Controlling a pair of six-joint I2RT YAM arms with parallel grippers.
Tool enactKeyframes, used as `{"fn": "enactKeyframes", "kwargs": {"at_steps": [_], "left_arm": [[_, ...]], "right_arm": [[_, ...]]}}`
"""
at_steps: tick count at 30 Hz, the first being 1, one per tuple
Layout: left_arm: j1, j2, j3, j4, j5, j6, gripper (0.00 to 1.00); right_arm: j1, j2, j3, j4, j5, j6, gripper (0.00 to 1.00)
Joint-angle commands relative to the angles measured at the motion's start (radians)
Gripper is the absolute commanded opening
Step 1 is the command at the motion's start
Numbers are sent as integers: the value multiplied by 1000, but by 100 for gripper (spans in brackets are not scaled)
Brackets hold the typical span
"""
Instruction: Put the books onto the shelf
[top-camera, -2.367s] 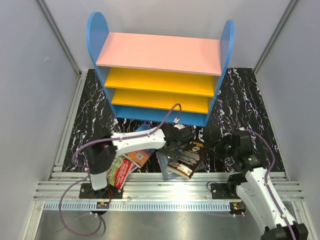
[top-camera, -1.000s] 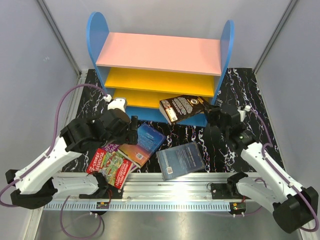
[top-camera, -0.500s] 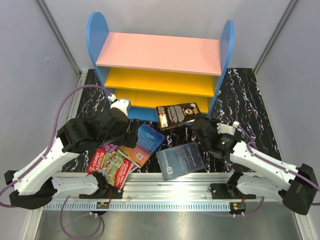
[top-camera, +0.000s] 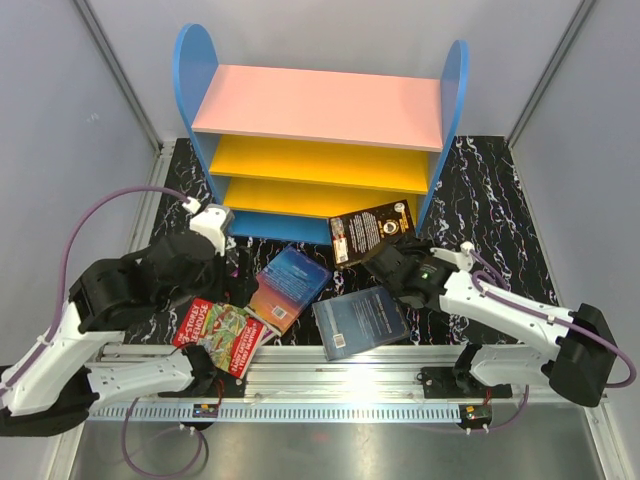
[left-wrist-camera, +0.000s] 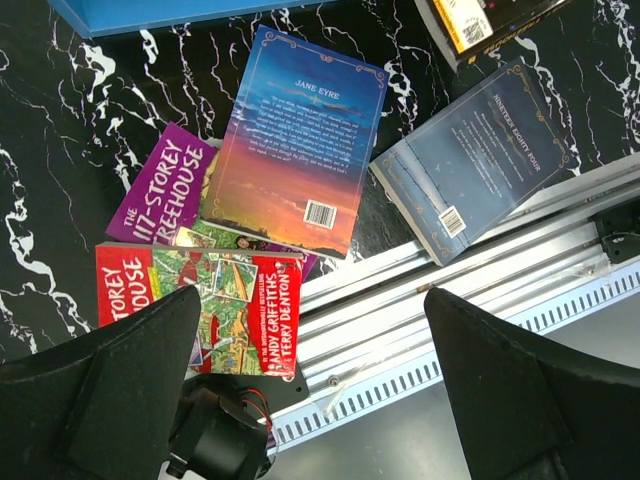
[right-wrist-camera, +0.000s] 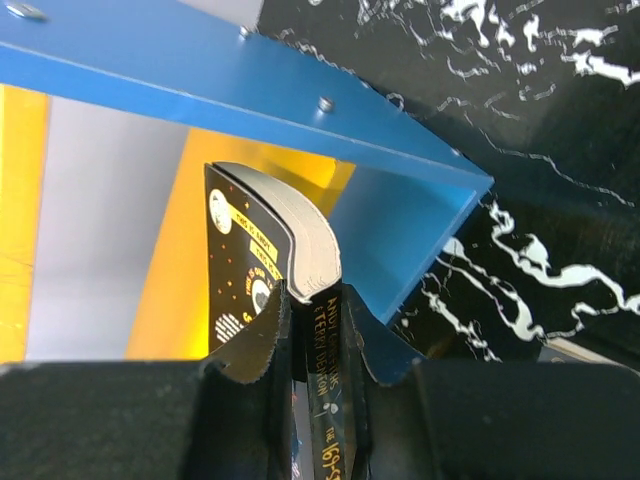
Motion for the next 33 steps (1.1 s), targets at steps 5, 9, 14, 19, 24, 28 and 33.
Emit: {"fn": "enactKeyframes", "kwargs": {"at_steps": [5,9,14,19,24,28,33], "left_arm": [[4,-32,-61,-155,27,-3,99],[4,-33,-77,-138,27,2,99],[4,-27,-81,-129,25,6,99],[4,-38,-77,-138,24,3,99],[4,-38,-66,-152,22,0,99],[4,-42,-34,-168,1,-4,99],[4,-73,-37,-179,-7,-20,99]], "right_arm": [[-5,-113,-32,260,232,530,0],[-6,-162,-130,650,198,284,0],[-6,-122,13,335,216,382,0],[-5,-12,61,101,244,703,0],[-17,91,87,112,238,755,0],[-51,138,81,168,218,754,0],[-85,177,132,156,199,755,0]]}}
